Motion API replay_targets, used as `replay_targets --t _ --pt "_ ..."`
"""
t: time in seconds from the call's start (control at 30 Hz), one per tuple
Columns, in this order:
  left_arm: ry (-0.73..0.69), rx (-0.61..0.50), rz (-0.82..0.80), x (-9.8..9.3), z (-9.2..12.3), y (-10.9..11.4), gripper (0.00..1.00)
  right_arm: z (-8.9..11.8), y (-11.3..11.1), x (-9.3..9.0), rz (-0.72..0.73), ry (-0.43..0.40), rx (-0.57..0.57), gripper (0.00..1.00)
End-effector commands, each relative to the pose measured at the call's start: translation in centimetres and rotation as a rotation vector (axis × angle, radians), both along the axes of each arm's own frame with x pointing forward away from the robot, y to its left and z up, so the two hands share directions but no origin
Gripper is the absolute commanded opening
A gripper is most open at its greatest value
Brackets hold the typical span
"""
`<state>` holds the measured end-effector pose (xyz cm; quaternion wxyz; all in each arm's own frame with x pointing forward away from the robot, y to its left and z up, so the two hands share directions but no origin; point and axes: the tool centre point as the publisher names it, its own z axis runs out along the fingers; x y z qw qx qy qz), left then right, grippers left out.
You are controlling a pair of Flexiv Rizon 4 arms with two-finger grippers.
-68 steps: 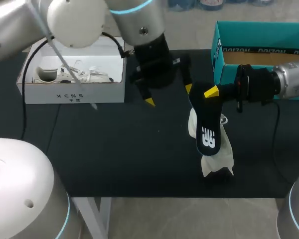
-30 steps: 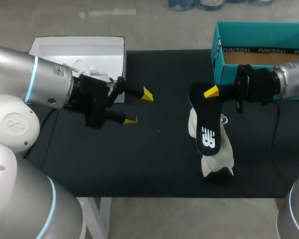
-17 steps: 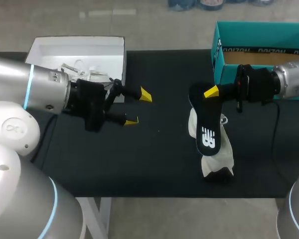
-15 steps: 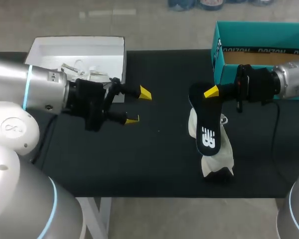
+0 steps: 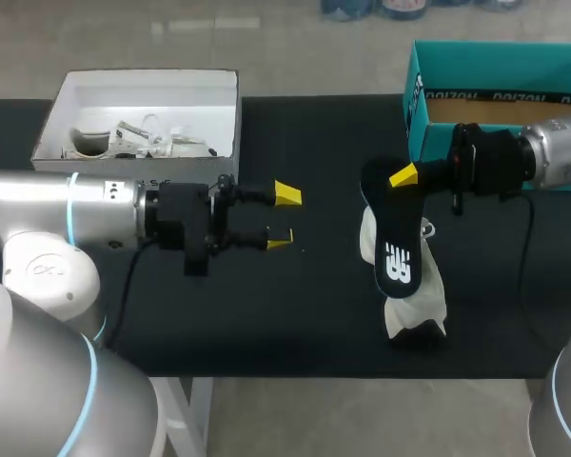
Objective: Take the shoe out of the shoebox, open the shoe tongue, remove and reinsert the insole, then place the shoe into the shoebox
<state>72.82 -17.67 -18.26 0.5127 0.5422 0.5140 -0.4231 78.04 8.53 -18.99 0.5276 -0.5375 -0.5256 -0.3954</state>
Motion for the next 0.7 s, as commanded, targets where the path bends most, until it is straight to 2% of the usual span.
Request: replay_targets --t 0.03,0.23,0.4,0.7 --pt "-0.008 -0.041 -0.032 1.5 -0.6 -3.4 1.0 0.0 0.0 0.0 0.001 0.001 -0.004 0.0" --pt "-0.021 -0.097 -0.082 1.6 -0.4 -6.7 1.0 0.0 0.0 0.0 0.001 0.001 -0.004 0.0" --pt "-0.021 -0.104 -0.102 2.2 -0.8 -9.2 1.0 0.0 0.0 0.0 0.001 0.001 -0.004 0.0" --pt "0.011 -0.112 -0.111 2.2 -0.6 -13.0 1.0 0.0 0.0 0.0 0.001 0.001 -0.004 0.0"
